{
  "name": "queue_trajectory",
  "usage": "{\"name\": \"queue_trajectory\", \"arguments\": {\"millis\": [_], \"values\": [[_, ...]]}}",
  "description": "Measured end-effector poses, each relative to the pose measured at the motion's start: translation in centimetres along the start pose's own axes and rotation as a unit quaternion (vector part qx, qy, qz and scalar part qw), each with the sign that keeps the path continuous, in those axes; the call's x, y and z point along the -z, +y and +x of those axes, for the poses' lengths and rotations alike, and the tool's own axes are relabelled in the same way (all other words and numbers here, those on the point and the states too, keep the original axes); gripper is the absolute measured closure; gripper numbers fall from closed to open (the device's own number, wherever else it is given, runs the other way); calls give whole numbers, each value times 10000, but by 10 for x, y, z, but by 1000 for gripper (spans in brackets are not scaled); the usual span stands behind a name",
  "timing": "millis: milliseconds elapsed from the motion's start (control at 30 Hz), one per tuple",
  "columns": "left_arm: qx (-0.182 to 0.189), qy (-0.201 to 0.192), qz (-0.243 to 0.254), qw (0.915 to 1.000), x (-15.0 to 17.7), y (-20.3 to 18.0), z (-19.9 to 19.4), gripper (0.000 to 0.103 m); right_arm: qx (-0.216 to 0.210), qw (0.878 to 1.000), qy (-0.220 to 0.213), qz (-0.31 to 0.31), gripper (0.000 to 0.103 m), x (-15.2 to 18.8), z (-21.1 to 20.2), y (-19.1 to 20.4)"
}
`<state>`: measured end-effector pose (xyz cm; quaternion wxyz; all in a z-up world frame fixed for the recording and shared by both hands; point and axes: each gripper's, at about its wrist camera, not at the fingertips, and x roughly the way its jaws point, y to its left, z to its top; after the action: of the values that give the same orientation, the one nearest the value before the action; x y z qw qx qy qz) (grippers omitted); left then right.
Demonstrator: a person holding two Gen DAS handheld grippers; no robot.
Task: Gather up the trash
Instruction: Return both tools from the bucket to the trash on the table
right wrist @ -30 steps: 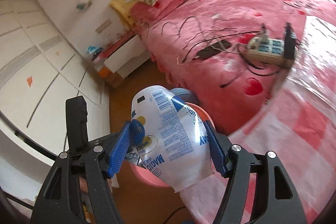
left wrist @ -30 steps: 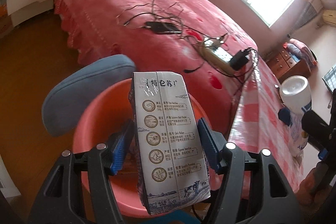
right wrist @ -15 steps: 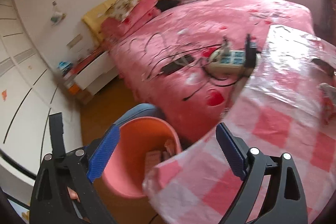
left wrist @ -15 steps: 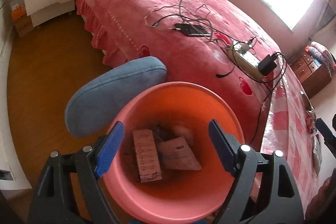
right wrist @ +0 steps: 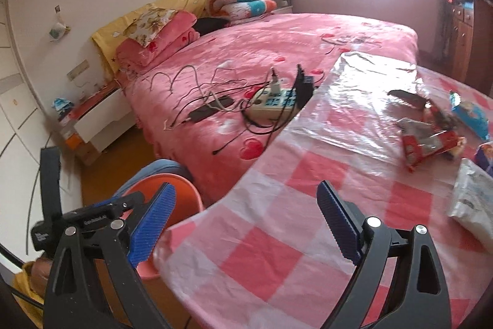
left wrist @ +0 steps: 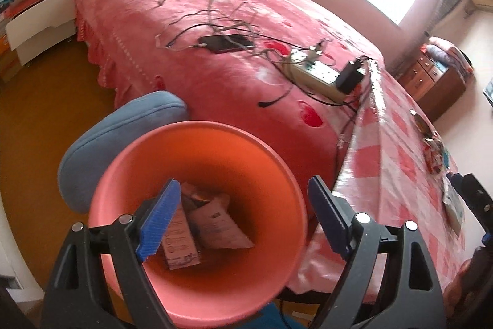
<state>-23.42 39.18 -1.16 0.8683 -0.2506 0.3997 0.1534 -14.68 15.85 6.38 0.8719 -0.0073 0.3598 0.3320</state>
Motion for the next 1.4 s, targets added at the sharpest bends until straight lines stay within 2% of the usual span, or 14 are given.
{"name": "queue_trajectory", "arguments": {"millis": [333, 633, 733, 1400], "values": [[363, -25, 440, 9984, 1, -51, -5, 17, 205, 9994, -275, -65, 11, 8, -16, -19], [470, -18, 684, 9965, 0, -86, -9, 17, 412, 9971, -623, -170, 11, 14, -38, -38], [475, -13, 775, 9959, 1, -96, -10, 17, 449, 9965, -690, -169, 8, 17, -43, -46], [591, 96, 1534, 9864, 14, -175, -2, 17, 596, 9936, -827, 484, 8, 33, -76, -117]]}}
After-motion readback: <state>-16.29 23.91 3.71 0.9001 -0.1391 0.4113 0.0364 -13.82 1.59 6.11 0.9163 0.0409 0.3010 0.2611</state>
